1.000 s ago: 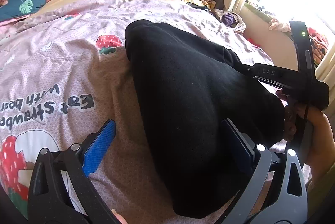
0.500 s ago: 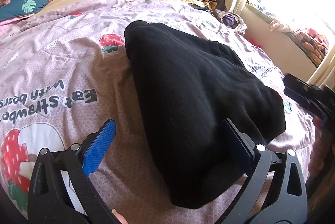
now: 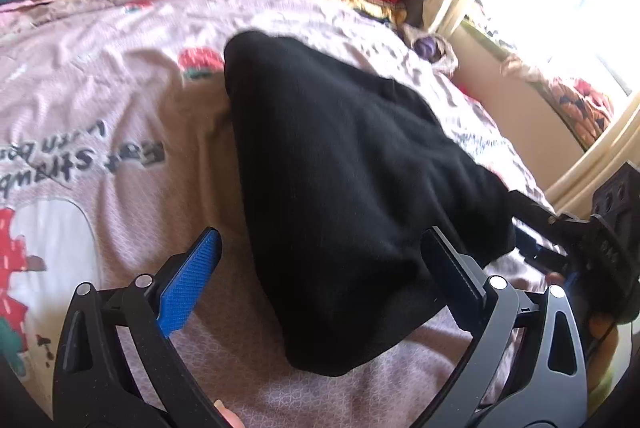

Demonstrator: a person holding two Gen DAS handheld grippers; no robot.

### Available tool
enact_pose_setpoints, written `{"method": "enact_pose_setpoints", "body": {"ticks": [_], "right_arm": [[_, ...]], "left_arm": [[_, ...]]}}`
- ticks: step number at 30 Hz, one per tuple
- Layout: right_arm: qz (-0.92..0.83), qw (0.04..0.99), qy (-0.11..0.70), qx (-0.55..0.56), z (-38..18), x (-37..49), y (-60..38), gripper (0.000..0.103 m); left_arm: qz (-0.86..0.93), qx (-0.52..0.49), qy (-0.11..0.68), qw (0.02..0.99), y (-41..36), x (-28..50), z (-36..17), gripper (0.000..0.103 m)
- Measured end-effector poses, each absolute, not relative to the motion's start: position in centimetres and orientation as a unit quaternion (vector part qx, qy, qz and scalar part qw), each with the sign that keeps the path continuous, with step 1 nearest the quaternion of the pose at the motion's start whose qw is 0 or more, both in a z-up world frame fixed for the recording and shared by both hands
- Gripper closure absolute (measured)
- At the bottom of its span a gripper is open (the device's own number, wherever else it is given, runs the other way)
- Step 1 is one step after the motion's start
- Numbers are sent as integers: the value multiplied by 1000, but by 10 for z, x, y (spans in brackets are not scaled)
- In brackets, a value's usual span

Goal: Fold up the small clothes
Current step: 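Open the right tool and pull both tools back from the sweatshirt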

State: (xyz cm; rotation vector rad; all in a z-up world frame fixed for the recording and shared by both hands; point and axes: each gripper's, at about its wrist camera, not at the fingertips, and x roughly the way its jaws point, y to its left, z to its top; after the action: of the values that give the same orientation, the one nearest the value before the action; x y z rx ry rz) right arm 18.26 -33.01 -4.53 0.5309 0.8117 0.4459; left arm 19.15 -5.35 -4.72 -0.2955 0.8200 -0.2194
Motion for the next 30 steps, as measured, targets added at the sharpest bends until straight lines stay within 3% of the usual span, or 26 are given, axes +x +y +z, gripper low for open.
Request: {"method": "enact_pose_setpoints", "body": {"ticks": [1, 2, 4, 6, 13, 15, 16, 17, 18, 21, 23, 25, 28, 30], "right_arm": [[214, 860, 386, 254, -45, 183, -329, 48], [213, 862, 385, 252, -45, 183, -330, 68], [223, 862, 378, 254, -44, 181, -330, 93], [223, 868, 364, 256, -36, 177, -334, 94], [182, 864, 409, 231, -57, 185, -339, 93], [179, 865, 415, 219, -55, 184, -336, 90], [175, 866, 417, 214, -55, 184, -335, 81], [166, 868, 419, 209, -55, 183, -335, 63], [157, 871, 419, 202, -54, 181, -335, 54], [155, 875, 414, 196, -49, 177, -337, 49], [150, 881, 406, 190, -44, 173, -337, 36], [149, 886, 400, 180, -39, 171, -337, 32], [142, 895, 387, 170, -30, 163, -335, 16], [141, 901, 376, 166, -25, 155, -334, 13]], "left_arm": [[-105, -142, 396, 901, -54, 193, -46, 10], [-103, -139, 400, 900, -55, 196, -47, 10], [-99, -138, 407, 897, -57, 202, -49, 12], [-117, -154, 415, 889, -60, 206, -52, 21], [-123, -134, 425, 887, -68, 204, -55, 21], [-121, -130, 426, 887, -69, 203, -55, 21], [-120, -128, 426, 888, -70, 203, -55, 21], [-119, -126, 426, 888, -71, 202, -54, 21], [-118, -125, 426, 888, -71, 201, -54, 21], [-116, -126, 427, 888, -71, 201, -53, 21], [-115, -124, 428, 888, -71, 201, -52, 21], [-115, -126, 428, 888, -70, 199, -51, 20], [-117, -127, 426, 888, -68, 195, -48, 18], [-119, -127, 424, 889, -68, 193, -44, 16]]}}
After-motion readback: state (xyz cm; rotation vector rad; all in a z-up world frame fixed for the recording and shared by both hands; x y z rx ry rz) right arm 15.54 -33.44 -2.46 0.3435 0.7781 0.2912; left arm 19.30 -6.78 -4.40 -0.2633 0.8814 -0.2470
